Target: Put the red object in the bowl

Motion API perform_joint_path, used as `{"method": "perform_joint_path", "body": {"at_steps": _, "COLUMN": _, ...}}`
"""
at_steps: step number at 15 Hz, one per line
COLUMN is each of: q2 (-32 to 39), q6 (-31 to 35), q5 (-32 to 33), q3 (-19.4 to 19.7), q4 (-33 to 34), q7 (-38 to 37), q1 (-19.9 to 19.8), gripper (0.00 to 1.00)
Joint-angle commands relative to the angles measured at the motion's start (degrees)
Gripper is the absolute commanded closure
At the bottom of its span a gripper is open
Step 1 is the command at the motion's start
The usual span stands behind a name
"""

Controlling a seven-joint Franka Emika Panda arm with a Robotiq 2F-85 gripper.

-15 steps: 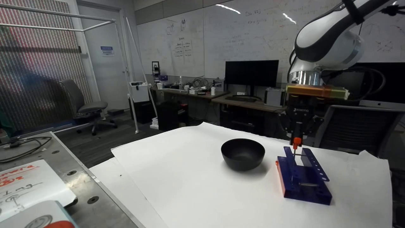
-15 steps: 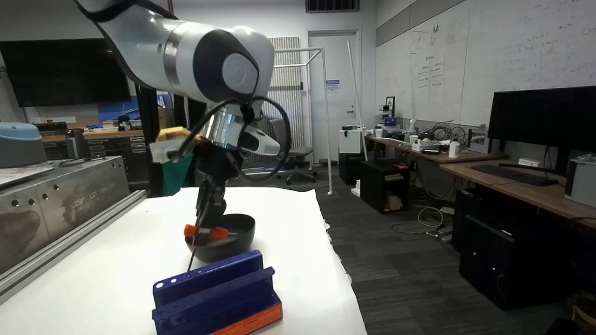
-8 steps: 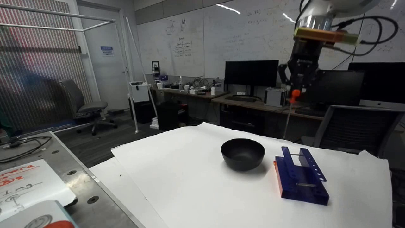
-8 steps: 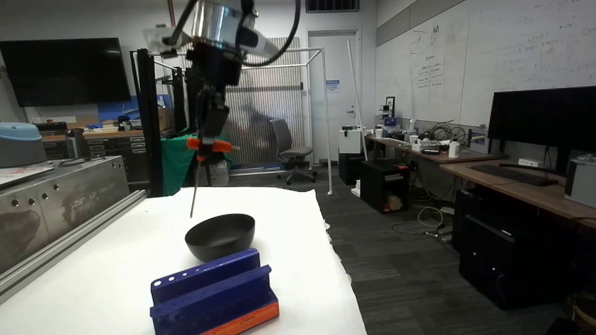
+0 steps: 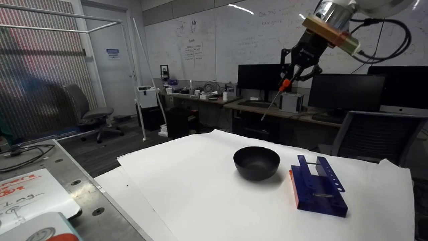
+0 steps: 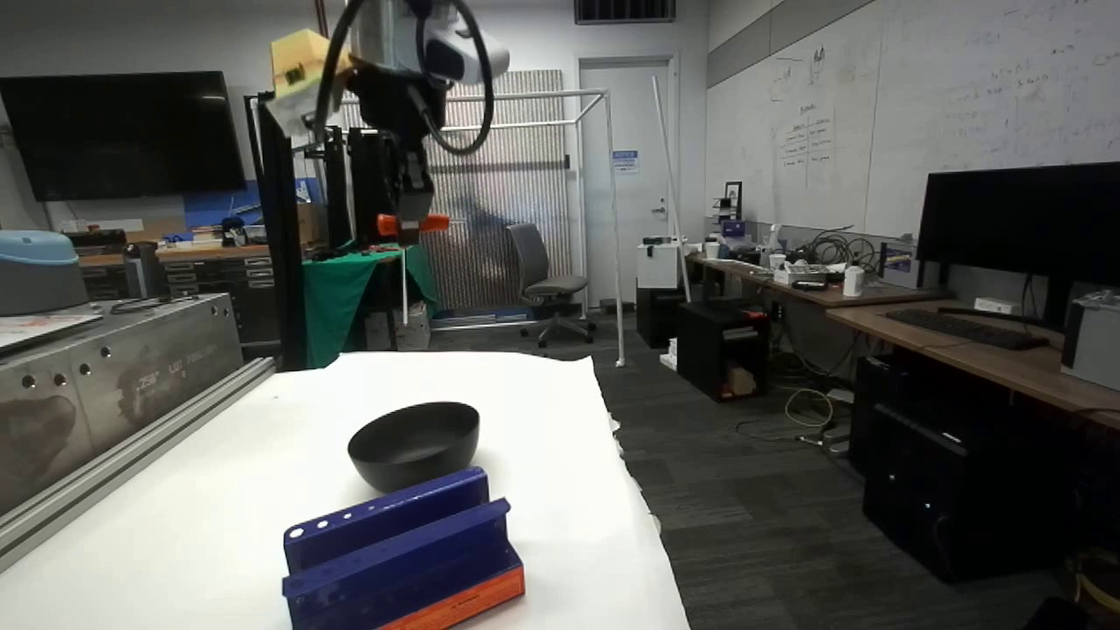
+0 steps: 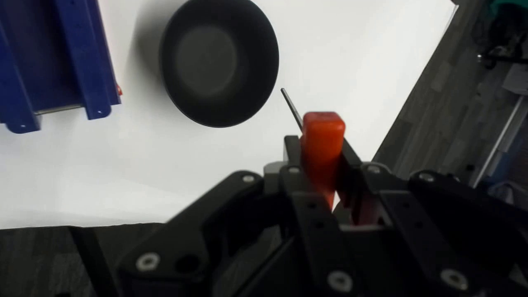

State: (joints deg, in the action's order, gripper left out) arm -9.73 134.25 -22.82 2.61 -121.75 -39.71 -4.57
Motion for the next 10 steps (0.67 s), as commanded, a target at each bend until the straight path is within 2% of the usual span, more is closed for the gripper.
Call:
{"method": "perform_joint_path", "body": {"at_steps": 1, "q2": 4.28, "q6": 15.55, "q5": -6.06, "q3": -1.08, "q4": -6.37, "q7": 4.80, "q1": 2.27, "gripper": 0.92}}
{"method": "perform_joint_path", "body": {"at_steps": 4, "q2": 11.77, "q6": 26.27, "q5": -13.35, "q3": -2.04, "q4": -10.00, "q7": 10.16, "q1": 4.33, "gripper": 0.92}}
{"method": "perform_joint_path", "body": {"at_steps": 8, "q2": 20.58, "q6": 32.59, "q5": -24.82, "q3": -5.08, "q4": -9.09, "q7": 18.82, "q1": 4.29, "gripper": 0.92}}
{"method": "perform_joint_path", "body": {"at_steps": 10, "q2": 22.56, "q6": 34.90, "q5": -28.74, "q3": -6.59, "q4": -7.72, "q7": 22.18, "q1": 3.58, "gripper": 0.91}}
